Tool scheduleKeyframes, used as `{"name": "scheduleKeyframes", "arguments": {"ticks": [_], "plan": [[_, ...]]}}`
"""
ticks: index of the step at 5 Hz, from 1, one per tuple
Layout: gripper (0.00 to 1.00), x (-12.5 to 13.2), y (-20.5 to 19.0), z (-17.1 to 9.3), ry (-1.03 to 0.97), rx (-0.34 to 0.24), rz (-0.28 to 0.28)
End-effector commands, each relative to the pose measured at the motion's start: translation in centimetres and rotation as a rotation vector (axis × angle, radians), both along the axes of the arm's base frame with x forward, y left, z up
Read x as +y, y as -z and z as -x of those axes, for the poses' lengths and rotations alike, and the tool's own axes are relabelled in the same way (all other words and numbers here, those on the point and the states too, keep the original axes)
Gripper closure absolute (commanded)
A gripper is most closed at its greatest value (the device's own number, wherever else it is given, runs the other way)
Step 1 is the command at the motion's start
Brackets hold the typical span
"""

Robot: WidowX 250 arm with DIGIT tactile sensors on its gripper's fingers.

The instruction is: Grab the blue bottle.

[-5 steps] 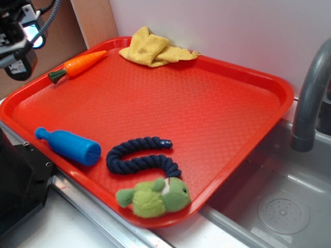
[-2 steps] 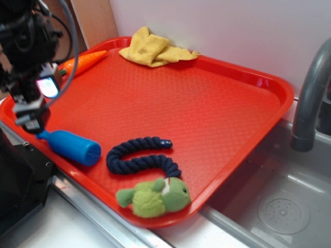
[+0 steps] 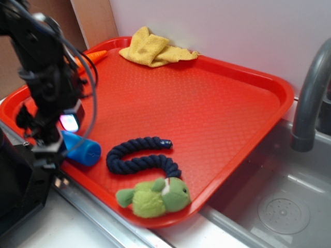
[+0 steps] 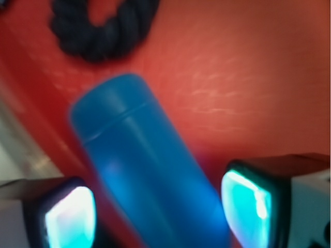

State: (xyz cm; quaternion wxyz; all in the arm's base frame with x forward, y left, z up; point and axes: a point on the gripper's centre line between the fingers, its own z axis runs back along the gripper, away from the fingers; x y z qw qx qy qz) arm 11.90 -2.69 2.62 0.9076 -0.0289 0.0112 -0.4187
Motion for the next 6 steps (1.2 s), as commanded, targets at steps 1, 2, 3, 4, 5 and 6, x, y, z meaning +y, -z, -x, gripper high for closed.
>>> {"name": "scheduleKeyframes", "arguments": {"ticks": [1,2,3,4,5,6], "plan": [[1.00,0.6,1.0,-2.5,-0.083,0.049,-0.008],[1.00,2.8,-0.7,-4.7,-0.172,0.027,0.000],[1.00,4.2,-2.0,-5.5,-0.237,-0.002,-0.038],[1.00,6.3,-7.0,-4.4,-0.466,-0.065,-0.030],[1.00,9.1,-11.7,-3.9,-0.717,-0.110,0.040],[1.00,9.9,-15.2,-4.7,-0.925,-0.098,-0.003]]}}
